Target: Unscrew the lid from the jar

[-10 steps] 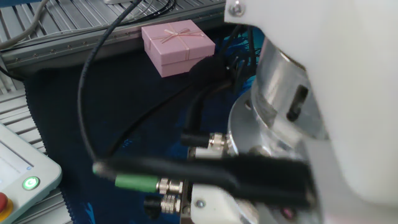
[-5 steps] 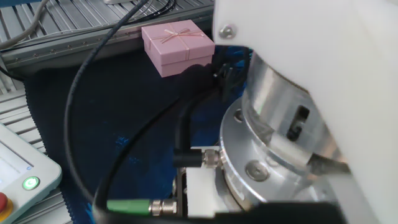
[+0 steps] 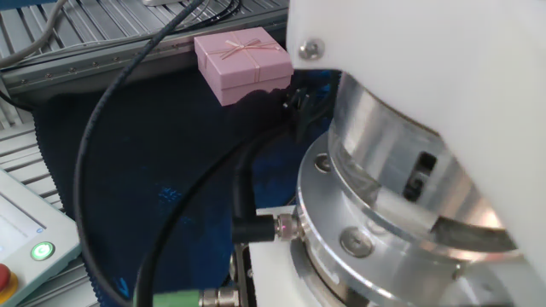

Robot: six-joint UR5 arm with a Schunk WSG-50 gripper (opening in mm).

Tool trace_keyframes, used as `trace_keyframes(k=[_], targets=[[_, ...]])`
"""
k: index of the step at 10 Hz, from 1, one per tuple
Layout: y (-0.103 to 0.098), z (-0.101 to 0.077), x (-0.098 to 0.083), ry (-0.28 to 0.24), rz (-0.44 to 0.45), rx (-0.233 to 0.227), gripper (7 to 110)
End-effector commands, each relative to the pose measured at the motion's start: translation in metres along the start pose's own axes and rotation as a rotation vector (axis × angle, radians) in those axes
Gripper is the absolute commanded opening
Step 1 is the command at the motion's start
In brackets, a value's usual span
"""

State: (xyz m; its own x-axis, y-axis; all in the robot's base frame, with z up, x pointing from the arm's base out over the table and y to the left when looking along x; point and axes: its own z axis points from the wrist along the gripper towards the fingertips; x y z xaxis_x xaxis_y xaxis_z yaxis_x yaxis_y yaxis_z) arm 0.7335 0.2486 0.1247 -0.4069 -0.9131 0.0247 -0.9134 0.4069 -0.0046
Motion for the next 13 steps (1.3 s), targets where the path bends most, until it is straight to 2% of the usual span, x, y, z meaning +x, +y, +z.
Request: trace_keyframes(k=[1, 13], targets=[[-0.0013, 0.0008, -0.0021, -0.003, -0.067, 0.001, 22], [-0.0007, -0.0028, -0.0025, -0.011, -0.141, 0.003, 22]])
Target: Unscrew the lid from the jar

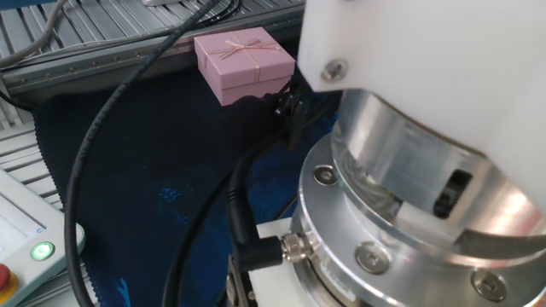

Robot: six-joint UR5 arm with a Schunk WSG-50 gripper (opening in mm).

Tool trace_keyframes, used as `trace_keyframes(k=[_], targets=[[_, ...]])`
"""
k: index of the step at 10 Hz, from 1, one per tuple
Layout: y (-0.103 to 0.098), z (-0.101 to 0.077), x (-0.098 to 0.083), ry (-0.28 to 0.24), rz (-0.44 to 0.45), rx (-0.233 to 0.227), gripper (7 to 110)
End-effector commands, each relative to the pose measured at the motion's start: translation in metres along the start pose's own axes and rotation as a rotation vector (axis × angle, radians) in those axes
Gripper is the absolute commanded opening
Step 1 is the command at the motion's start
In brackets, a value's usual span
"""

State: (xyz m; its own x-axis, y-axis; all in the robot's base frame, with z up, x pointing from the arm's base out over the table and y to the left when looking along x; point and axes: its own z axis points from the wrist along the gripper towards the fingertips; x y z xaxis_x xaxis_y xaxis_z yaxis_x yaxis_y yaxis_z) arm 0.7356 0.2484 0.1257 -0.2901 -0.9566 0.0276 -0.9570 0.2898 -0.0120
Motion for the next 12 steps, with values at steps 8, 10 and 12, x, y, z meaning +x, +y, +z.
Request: trace_keyframes(k=[8, 10, 12], targets=[[0.001, -0.01, 0.006, -0.002, -0.057, 0.0, 22], [0.0, -0.01, 0.01, 0.007, -0.07, 0.007, 22], [-0.002, -0.006, 0.01, -0.006, -0.085, 0.015, 22]])
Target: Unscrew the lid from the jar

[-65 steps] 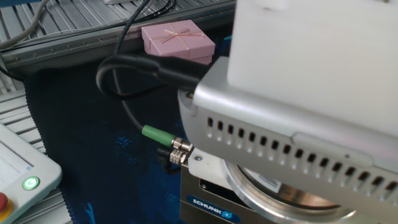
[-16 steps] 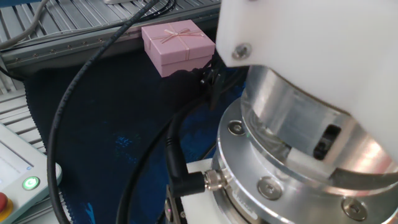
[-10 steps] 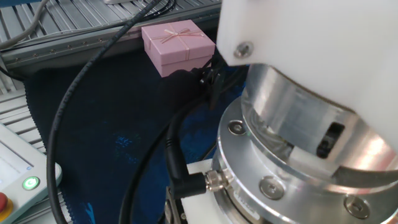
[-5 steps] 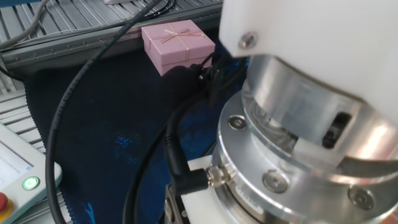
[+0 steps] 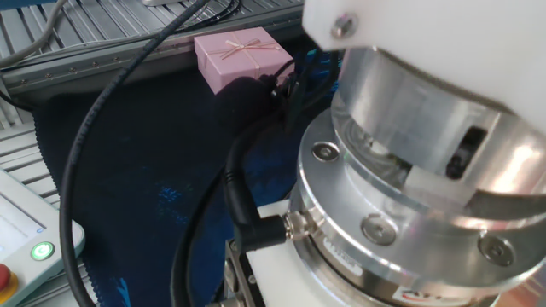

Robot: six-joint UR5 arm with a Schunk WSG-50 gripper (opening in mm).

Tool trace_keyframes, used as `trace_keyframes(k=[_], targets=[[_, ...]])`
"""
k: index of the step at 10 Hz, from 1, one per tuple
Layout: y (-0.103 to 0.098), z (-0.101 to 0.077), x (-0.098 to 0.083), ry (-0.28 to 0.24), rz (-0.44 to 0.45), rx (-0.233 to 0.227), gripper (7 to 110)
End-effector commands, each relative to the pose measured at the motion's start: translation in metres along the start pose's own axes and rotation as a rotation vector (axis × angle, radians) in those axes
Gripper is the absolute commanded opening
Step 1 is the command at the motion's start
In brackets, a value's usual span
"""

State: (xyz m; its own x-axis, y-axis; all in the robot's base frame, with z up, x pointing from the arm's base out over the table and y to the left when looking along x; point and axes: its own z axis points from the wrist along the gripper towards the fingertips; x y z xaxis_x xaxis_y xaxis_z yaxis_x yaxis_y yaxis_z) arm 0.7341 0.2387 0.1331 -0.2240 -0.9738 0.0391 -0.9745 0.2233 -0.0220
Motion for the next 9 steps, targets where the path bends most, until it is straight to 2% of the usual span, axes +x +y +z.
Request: trace_keyframes(k=[1, 9], targets=[[0.0001, 0.0019, -0.0002, -0.022, -0.024, 0.002, 22], [-0.0015, 0.0081, -0.0054, -0.034, -0.01, 0.002, 22]])
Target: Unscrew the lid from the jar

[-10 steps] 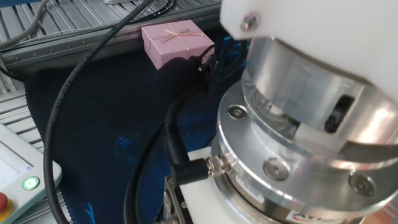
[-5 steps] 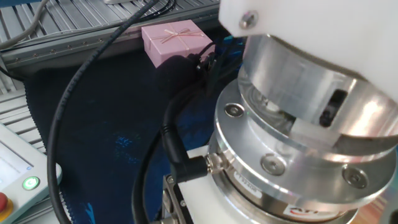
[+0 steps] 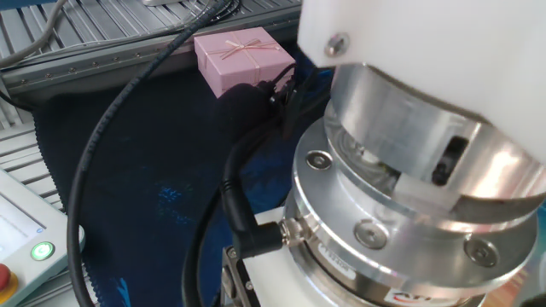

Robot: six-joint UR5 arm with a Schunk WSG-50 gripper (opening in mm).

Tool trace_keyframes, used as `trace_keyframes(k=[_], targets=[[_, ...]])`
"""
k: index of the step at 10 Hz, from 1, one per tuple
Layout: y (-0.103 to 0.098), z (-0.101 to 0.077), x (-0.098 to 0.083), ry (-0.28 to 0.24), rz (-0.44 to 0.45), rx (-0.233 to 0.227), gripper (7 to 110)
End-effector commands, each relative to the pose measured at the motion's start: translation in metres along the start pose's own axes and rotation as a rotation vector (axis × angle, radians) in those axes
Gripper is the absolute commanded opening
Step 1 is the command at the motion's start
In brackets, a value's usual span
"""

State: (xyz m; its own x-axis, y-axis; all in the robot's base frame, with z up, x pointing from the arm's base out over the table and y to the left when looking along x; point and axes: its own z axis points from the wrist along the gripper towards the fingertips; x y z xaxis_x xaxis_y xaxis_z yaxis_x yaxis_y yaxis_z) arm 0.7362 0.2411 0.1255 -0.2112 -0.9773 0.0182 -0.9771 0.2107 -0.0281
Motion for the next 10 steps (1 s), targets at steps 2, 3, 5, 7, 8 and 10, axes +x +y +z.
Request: trace_keyframes(k=[2, 3, 5, 7, 8, 10], targets=[[-0.0017, 0.0016, -0.0004, -0.003, 0.001, -0.002, 22], [-0.0024, 0.0023, -0.0003, -0.003, -0.008, -0.004, 22], [-0.0044, -0.0036, -0.0015, -0.005, -0.028, -0.01, 44], [-0.0056, -0.006, -0.0065, -0.018, -0.025, -0.015, 44], [-0.0062, -0.0056, -0.0058, -0.015, -0.017, -0.014, 44], [-0.0054, -0.0056, -0.0033, -0.009, 0.061, -0.018, 44]])
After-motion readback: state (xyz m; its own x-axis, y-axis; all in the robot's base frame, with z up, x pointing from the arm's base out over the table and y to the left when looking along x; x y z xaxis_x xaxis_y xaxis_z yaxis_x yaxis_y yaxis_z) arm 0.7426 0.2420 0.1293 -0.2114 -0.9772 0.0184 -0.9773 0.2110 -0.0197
